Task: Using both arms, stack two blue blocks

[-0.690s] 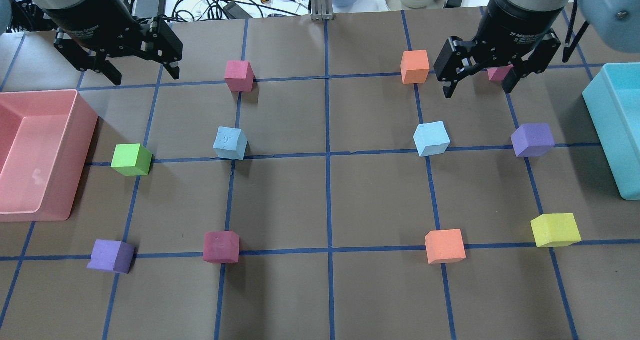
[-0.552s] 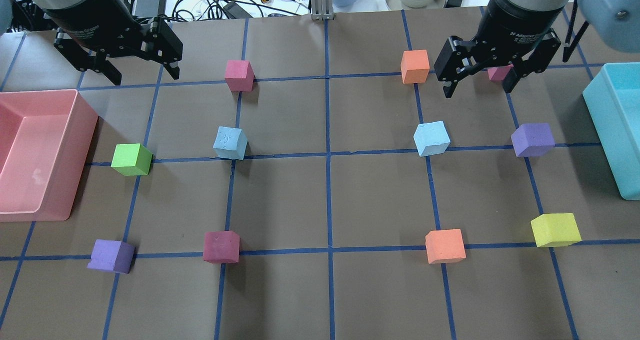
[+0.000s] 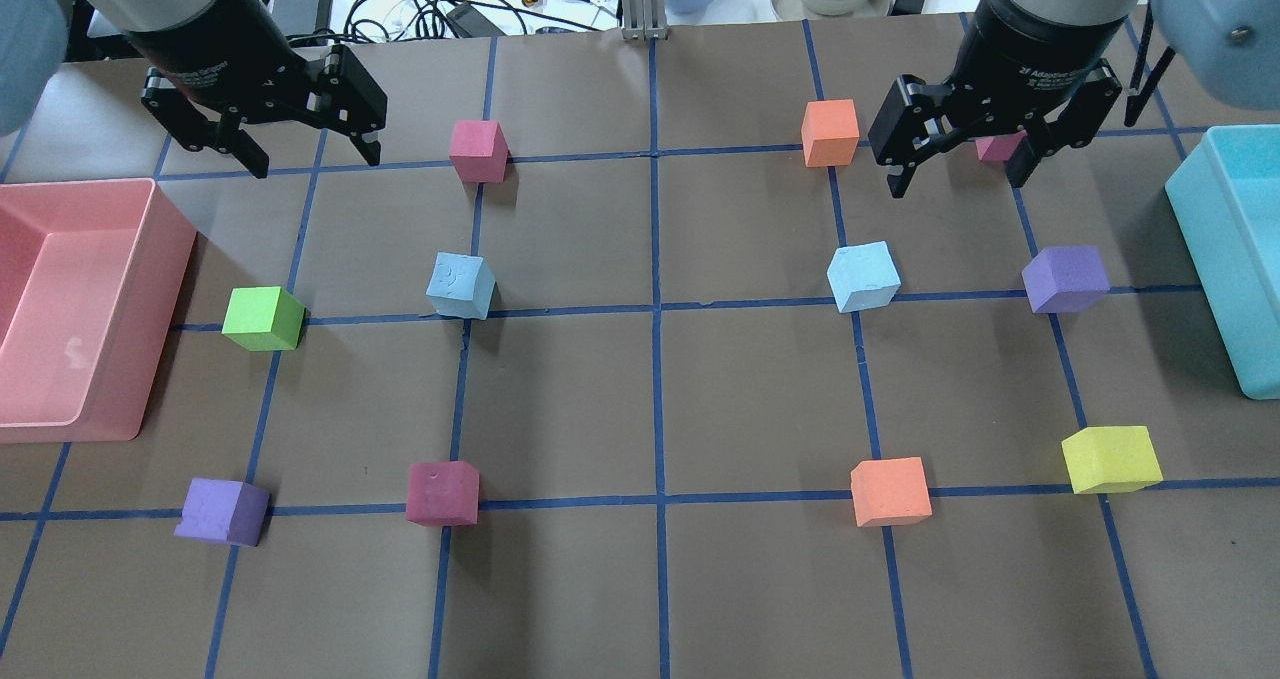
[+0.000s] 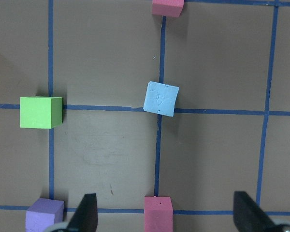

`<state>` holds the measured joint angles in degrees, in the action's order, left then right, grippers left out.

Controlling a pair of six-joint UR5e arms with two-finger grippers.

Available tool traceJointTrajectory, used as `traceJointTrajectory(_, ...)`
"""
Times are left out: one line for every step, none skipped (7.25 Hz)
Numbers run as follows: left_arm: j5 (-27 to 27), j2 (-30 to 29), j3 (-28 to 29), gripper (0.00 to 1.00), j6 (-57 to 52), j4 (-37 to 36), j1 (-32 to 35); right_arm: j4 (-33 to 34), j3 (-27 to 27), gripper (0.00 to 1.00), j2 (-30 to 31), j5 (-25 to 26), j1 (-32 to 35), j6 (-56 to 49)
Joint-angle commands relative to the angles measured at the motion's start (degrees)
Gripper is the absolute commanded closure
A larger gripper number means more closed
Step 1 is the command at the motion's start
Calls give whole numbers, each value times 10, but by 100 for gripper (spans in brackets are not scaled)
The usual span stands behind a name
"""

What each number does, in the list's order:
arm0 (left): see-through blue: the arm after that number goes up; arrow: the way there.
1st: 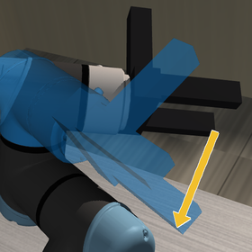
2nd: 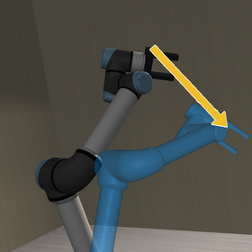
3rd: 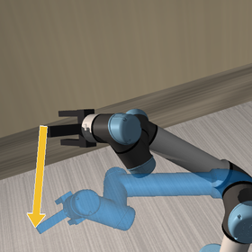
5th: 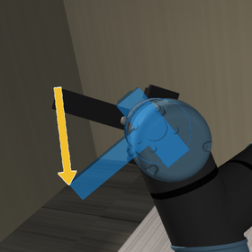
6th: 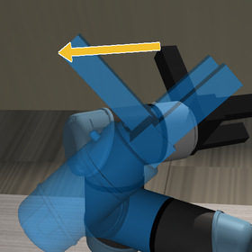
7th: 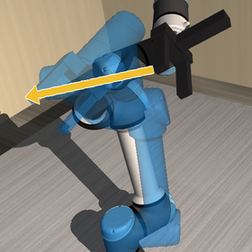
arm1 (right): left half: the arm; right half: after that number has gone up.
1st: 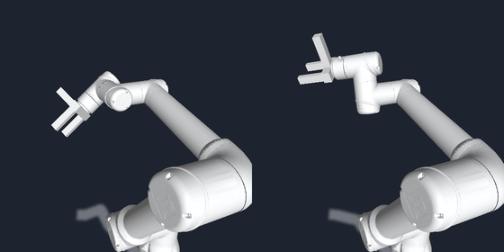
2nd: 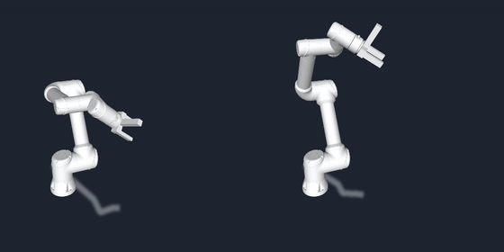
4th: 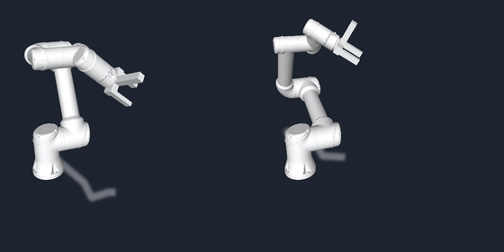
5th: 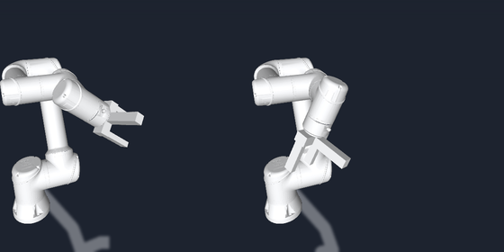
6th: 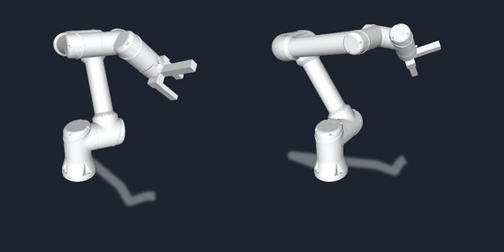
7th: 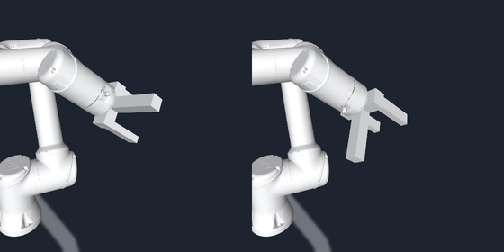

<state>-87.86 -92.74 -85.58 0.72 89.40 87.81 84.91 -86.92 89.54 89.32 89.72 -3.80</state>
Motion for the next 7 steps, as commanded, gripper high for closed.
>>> traceJointTrajectory(9,-51,-45,0,2,-90,3,2,-1,0,-1,1,1,-1)
traceJointTrajectory(8,-79,-89,0,-5,-170,7,2,-4,0,-2,2,2,-4)
traceJointTrajectory(8,-100,-127,0,-3,-229,16,3,-7,0,-16,0,0,-10)
traceJointTrajectory(6,-124,-152,0,-2,-276,24,4,-9,0,-50,-5,0,-11)
traceJointTrajectory(2,-143,-164,0,-5,-310,26,29,-9,0,-79,-1,-2,-17)
traceJointTrajectory(1,-161,-166,0,-10,-321,27,93,-20,0,-106,-1,-5,-49)
traceJointTrajectory(-4,-173,-166,0,-23,-322,27,157,-36,0,-140,1,-10,-73)
